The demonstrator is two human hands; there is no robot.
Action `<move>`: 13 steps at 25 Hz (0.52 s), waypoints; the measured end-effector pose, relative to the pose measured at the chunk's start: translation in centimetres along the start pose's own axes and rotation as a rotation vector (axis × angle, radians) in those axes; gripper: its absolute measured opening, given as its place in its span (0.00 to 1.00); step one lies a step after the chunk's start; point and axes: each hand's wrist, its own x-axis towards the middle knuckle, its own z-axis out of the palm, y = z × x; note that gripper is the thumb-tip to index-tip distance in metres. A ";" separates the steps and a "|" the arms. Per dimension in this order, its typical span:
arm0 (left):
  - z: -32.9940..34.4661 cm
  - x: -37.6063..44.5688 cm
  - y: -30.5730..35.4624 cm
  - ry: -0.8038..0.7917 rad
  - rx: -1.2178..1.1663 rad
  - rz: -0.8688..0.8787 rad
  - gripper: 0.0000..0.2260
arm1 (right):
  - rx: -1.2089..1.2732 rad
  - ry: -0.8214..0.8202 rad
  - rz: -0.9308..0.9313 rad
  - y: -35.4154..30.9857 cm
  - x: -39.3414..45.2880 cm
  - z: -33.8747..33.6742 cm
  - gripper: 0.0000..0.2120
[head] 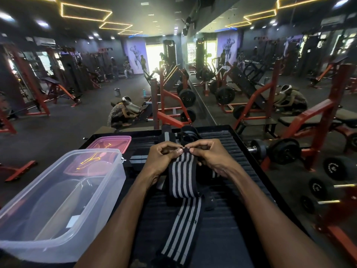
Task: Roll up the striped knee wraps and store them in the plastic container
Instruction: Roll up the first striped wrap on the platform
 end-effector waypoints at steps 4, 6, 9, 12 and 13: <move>0.2 -0.2 0.0 -0.029 0.008 0.019 0.02 | -0.008 -0.002 -0.037 0.2 0.0 0.2 0.08; 0.3 -0.2 0.0 -0.015 0.023 0.043 0.04 | 0.037 -0.010 -0.003 0.2 0.1 0.1 0.08; 0.2 0.0 -0.1 0.011 0.031 0.041 0.05 | -0.013 0.018 0.001 0.3 0.0 0.1 0.06; 0.1 -0.2 -0.2 -0.026 0.029 0.008 0.05 | -0.159 0.085 -0.097 0.4 0.1 0.2 0.04; 0.2 -0.2 -0.1 -0.038 0.041 0.020 0.04 | -0.174 0.096 -0.127 0.4 0.1 0.3 0.05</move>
